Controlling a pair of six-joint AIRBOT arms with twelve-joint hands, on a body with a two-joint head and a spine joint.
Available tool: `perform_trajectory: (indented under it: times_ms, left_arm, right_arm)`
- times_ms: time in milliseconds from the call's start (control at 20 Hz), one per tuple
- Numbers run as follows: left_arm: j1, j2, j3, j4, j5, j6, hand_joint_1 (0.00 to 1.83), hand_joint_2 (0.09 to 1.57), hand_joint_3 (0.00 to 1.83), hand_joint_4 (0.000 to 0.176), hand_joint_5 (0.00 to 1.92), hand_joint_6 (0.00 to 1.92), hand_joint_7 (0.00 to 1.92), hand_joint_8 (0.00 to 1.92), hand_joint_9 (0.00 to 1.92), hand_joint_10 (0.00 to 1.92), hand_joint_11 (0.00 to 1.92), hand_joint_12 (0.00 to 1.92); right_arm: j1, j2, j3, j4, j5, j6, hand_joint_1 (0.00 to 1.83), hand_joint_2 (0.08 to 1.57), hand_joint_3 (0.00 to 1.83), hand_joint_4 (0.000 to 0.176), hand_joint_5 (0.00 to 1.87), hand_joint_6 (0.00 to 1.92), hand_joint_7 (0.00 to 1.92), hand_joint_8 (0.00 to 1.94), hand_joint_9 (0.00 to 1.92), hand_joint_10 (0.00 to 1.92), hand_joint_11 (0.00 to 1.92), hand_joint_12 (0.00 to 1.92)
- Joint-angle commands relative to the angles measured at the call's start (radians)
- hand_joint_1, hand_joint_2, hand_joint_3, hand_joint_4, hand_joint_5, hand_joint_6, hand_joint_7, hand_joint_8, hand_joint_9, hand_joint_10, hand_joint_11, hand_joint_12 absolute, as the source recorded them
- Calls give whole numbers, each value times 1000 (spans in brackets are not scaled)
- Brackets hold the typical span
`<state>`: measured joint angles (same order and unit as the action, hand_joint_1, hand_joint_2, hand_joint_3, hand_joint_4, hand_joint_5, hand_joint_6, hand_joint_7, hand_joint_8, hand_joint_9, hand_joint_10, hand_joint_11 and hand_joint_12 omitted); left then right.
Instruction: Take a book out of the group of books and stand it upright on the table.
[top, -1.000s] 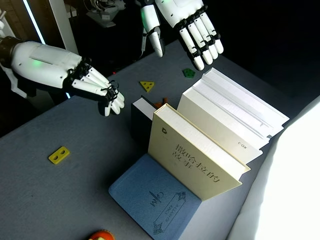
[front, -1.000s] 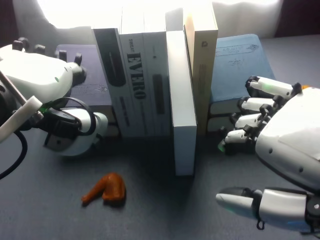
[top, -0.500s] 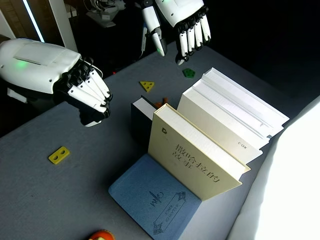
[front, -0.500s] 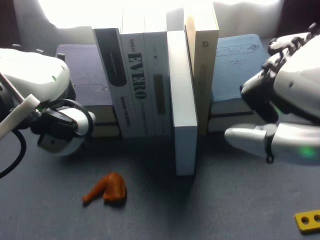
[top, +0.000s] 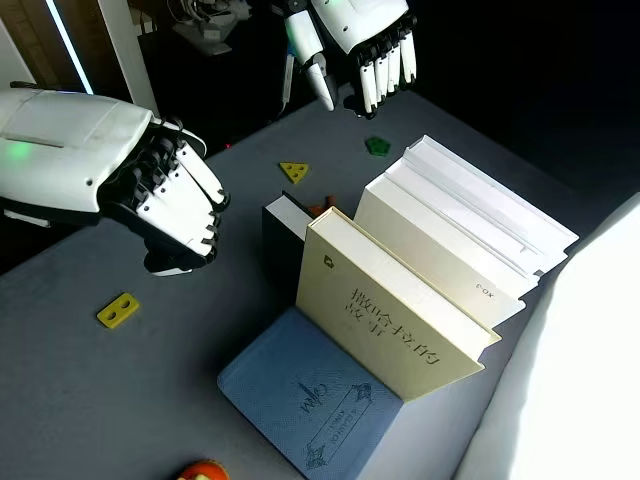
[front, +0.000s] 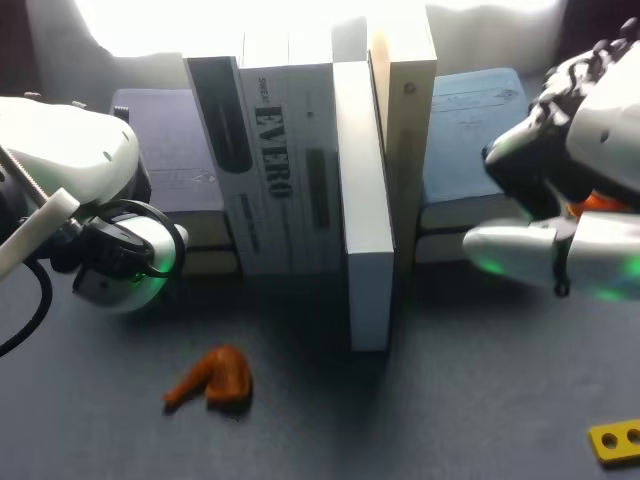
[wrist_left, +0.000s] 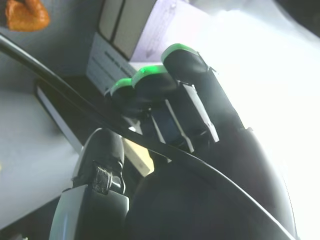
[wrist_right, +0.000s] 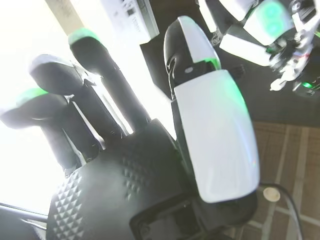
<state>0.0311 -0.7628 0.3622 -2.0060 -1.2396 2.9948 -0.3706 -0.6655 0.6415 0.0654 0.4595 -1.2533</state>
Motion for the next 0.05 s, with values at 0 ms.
perform_trajectory:
  times_ms: [0]
  left_arm:
    - [-11,0,-3,88,8,4,256,1489,0,0,705,1450,916,1703,861,1921,620,1921]
  right_arm:
    - [17,4,0,-15,114,15,0,1248,2,0,896,1590,1041,1499,877,1894,648,1921]
